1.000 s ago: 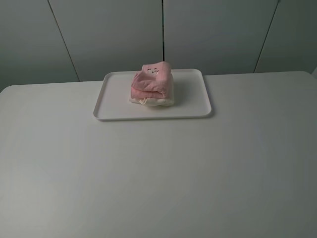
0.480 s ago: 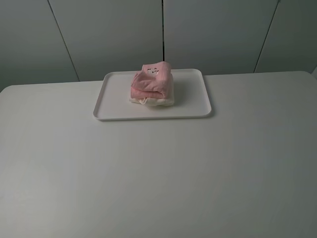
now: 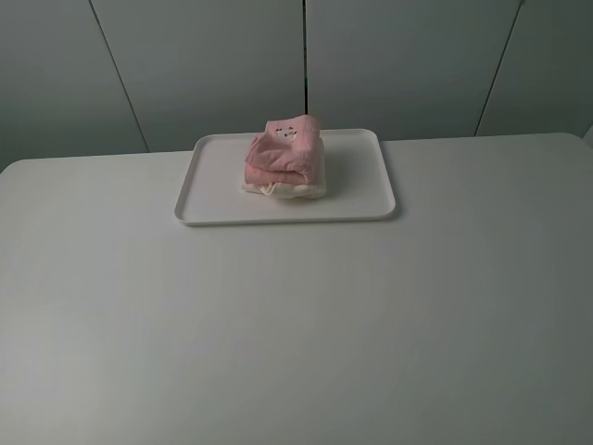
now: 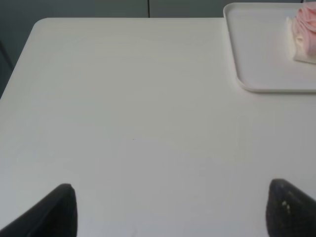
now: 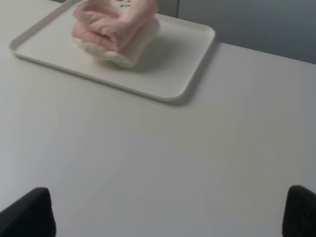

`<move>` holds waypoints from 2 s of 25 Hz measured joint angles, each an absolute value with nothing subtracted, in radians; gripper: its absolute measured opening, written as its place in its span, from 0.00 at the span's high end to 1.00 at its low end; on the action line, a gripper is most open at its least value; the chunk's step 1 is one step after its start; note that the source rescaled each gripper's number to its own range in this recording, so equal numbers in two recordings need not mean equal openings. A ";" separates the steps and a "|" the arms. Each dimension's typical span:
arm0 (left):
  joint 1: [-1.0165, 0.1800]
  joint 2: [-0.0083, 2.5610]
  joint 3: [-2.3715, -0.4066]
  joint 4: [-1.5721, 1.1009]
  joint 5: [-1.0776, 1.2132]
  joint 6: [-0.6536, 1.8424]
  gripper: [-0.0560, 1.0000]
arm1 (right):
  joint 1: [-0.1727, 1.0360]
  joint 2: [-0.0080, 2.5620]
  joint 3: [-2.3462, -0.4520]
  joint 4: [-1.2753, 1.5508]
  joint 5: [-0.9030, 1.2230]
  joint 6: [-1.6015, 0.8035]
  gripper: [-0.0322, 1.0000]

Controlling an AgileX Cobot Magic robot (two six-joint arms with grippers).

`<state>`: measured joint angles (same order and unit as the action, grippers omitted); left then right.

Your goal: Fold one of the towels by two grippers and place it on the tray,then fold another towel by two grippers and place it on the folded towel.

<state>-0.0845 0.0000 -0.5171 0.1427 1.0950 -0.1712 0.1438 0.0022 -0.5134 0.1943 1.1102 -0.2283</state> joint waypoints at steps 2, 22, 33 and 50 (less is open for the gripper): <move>-0.033 0.000 -0.517 0.143 1.095 -0.173 0.02 | 0.084 0.000 -0.513 0.194 1.110 -0.226 0.00; 0.091 0.000 -0.517 0.145 1.095 -0.179 0.02 | -0.042 -0.001 -0.513 0.170 1.104 -0.187 0.00; 0.078 0.000 -0.517 0.152 1.095 -0.179 0.02 | -0.054 -0.001 -0.513 0.169 1.104 -0.175 0.00; 0.078 0.000 -0.517 0.154 1.095 -0.179 0.02 | -0.054 -0.001 -0.513 0.169 1.104 -0.172 0.00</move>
